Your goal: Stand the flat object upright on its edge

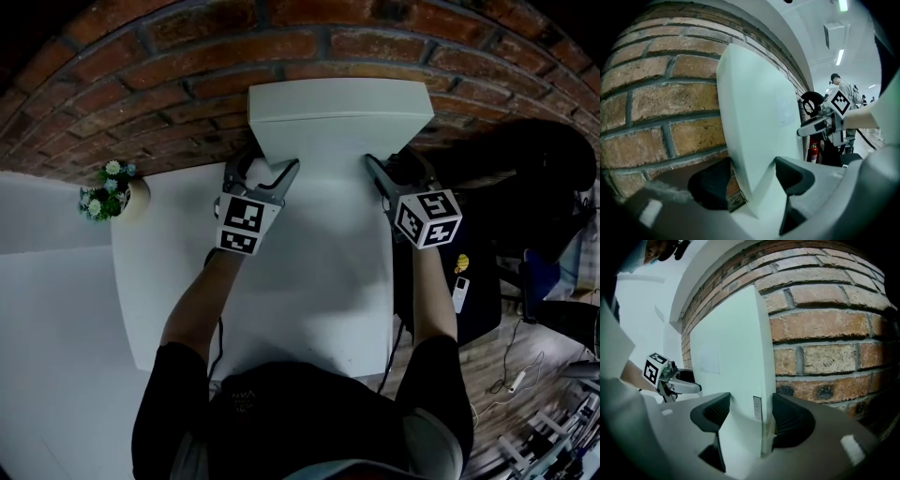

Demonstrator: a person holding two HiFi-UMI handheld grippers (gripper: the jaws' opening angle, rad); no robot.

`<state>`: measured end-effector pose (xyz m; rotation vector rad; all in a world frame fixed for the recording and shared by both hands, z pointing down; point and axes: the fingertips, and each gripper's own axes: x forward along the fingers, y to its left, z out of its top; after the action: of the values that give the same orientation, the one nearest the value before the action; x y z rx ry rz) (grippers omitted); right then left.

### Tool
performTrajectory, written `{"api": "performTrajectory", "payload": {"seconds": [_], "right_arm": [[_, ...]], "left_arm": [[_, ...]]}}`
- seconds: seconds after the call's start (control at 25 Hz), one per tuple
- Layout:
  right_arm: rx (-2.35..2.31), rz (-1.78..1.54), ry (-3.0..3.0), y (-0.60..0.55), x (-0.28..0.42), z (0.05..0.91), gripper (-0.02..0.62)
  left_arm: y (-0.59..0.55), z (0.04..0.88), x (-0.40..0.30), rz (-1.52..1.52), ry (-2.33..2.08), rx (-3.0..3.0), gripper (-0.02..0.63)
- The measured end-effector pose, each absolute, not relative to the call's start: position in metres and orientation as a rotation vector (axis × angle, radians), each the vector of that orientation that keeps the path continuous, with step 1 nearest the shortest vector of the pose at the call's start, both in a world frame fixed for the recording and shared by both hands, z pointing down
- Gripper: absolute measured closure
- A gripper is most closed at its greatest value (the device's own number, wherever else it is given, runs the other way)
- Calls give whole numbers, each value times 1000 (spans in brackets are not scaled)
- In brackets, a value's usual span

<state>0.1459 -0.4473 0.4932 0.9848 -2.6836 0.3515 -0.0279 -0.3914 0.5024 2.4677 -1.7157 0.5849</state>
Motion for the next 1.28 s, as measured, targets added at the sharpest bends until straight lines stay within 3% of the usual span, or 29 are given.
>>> {"api": "performTrajectory", "payload": {"seconds": [0.92,1.12,1.28], "right_arm": [[1287,513,-2654,-414,168,473,288],[1297,493,-2658,-387,166,463,311],[1338,454,-2655,-367,165,453,399]], "left_arm": [[-347,471,-41,441,-1685,2431,301],[-325,461,-37,435,-1654,2467,326],[-308,452,-34,430,-1632,2496,387]]}}
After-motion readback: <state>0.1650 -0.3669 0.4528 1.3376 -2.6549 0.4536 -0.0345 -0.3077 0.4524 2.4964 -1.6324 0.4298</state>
